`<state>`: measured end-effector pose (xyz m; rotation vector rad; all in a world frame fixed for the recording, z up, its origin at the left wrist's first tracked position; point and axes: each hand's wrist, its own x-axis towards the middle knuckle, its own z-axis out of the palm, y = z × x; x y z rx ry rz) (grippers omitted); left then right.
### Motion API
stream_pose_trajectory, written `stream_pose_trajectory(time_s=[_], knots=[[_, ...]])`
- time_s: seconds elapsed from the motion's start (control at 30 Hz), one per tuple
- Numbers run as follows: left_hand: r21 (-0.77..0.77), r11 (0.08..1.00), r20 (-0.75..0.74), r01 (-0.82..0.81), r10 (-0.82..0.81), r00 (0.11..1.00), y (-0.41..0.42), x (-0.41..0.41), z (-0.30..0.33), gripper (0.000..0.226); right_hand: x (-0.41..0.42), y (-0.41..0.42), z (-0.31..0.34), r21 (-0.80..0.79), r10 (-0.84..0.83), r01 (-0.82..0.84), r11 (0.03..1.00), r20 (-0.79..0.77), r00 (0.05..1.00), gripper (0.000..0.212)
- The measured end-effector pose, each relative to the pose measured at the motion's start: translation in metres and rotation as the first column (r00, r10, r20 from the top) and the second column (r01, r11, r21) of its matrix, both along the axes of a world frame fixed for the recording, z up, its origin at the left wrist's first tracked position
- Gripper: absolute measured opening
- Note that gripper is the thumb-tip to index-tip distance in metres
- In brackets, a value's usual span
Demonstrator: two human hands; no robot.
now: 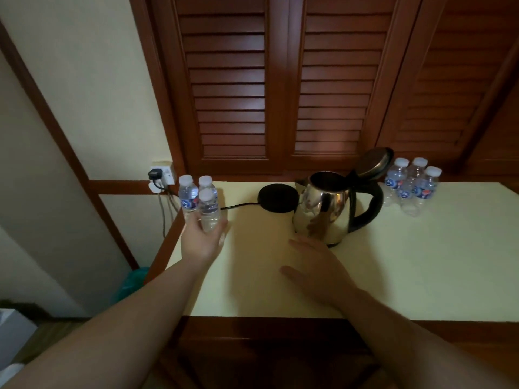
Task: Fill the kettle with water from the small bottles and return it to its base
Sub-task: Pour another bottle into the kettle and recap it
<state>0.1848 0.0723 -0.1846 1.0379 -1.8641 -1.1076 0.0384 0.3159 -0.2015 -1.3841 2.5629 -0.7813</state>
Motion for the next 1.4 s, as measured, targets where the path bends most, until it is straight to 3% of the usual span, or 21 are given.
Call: stream_pose_trajectory(time_s=[0.17, 0.3, 0.4, 0.53, 0.7, 0.9, 1.0, 1.1, 1.2, 1.27, 1.4], knots=[[0.025, 0.982, 0.052, 0.190, -0.191, 0.980, 0.031, -0.016, -0.011, 0.033, -0.016, 0.012, 0.037, -0.150, -0.011, 0.019, 0.988, 0.053, 0.999, 0.077], [-0.012, 0.925, 0.203, 0.379, -0.369, 0.907, 0.061, -0.032, -0.012, 0.036, -0.022, 0.004, 0.064, -0.181, 0.016, -0.018, 0.983, -0.017, 1.000, 0.065], [0.021, 0.872, 0.184, 0.489, -0.484, 0.855, 0.077, -0.037, -0.014, 0.039, -0.018, -0.007, 0.086, -0.261, 0.036, -0.046, 0.964, -0.040, 0.999, 0.053], [0.037, 0.825, 0.131, 0.563, -0.563, 0.816, 0.091, -0.042, -0.014, 0.035, -0.017, -0.022, 0.102, -0.235, 0.043, -0.057, 0.970, -0.066, 0.997, 0.038], [0.071, 0.804, 0.086, 0.590, -0.594, 0.800, 0.092, -0.044, -0.013, 0.035, -0.019, -0.027, 0.105, -0.201, -0.013, 0.006, 0.979, -0.036, 0.999, 0.047], [0.081, 0.785, 0.082, 0.614, -0.619, 0.781, 0.089, -0.043, -0.015, 0.034, -0.029, -0.017, 0.128, -0.011, 0.278, -0.279, 0.960, -0.037, 0.960, 0.022], [0.081, 0.789, 0.064, 0.610, -0.615, 0.786, 0.092, -0.044, -0.016, 0.035, -0.033, -0.014, 0.142, 0.073, 0.358, -0.362, 0.929, 0.063, 0.932, 0.035], [0.072, 0.785, 0.054, 0.615, -0.619, 0.784, 0.094, -0.043, -0.016, 0.036, -0.030, -0.018, 0.138, 0.119, 0.282, -0.286, 0.951, 0.046, 0.958, 0.045], [0.069, 0.784, 0.056, 0.616, -0.620, 0.783, 0.095, -0.042, -0.014, 0.037, -0.025, -0.021, 0.129, 0.073, 0.203, -0.198, 0.977, -0.068, 0.977, 0.036], [0.064, 0.786, 0.069, 0.615, -0.618, 0.783, 0.096, -0.041, -0.014, 0.036, -0.025, -0.020, 0.128, 0.029, 0.230, -0.230, 0.973, -0.035, 0.972, 0.028], [0.075, 0.790, 0.071, 0.609, -0.613, 0.787, 0.095, -0.041, -0.014, 0.036, -0.030, -0.015, 0.135, -0.030, 0.273, -0.272, 0.962, 0.040, 0.961, 0.038]])
